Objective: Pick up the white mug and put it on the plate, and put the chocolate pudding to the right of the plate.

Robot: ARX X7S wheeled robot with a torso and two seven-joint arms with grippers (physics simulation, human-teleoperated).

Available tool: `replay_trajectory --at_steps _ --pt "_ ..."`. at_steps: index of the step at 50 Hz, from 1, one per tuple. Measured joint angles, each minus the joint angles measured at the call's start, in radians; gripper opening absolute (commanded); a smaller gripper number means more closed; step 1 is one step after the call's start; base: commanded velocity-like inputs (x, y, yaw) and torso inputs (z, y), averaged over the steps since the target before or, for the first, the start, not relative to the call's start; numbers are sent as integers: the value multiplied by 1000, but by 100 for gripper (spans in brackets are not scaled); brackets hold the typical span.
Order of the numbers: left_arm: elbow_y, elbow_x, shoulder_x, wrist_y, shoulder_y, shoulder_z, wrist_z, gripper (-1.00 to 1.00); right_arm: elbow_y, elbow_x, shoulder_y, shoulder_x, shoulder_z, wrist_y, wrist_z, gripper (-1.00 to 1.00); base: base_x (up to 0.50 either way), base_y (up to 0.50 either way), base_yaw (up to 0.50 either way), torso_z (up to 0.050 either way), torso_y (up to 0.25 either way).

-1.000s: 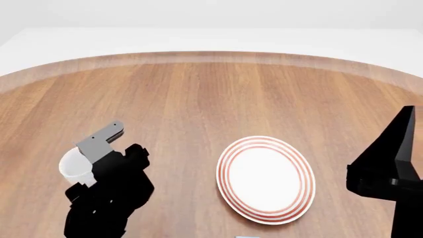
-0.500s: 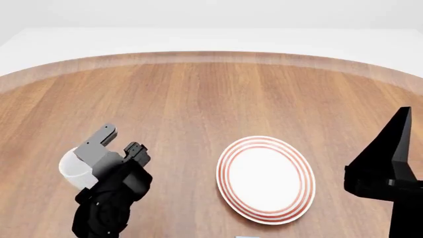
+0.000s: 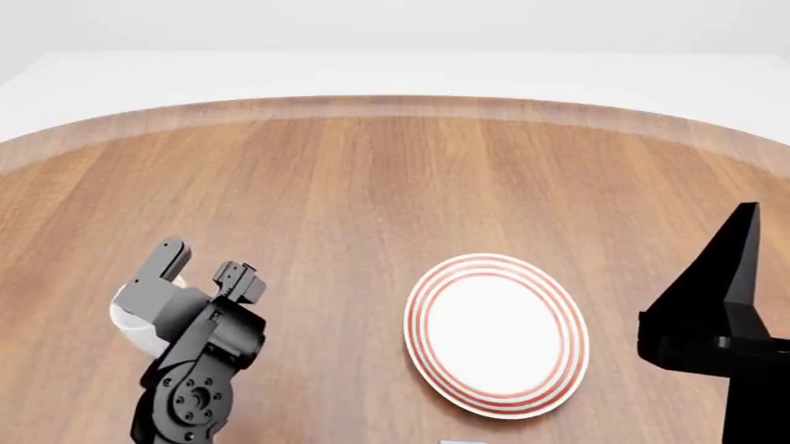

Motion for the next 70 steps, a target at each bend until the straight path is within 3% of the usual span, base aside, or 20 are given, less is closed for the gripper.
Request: replay_trajectory --at_steps 33,34,70 --pt "-118 -6 -41 35 -24 75 53 100 0 -2 1 10 -14 3 11 100 0 0 0 0 0" --pt "-119 -6 -42 36 -24 77 53 -100 1 -2 1 10 -14 3 12 100 0 0 0 0 0" --pt "-132 22 -64 49 -18 125 60 -100 13 -11 1 19 -29 5 23 100 0 0 0 0 0"
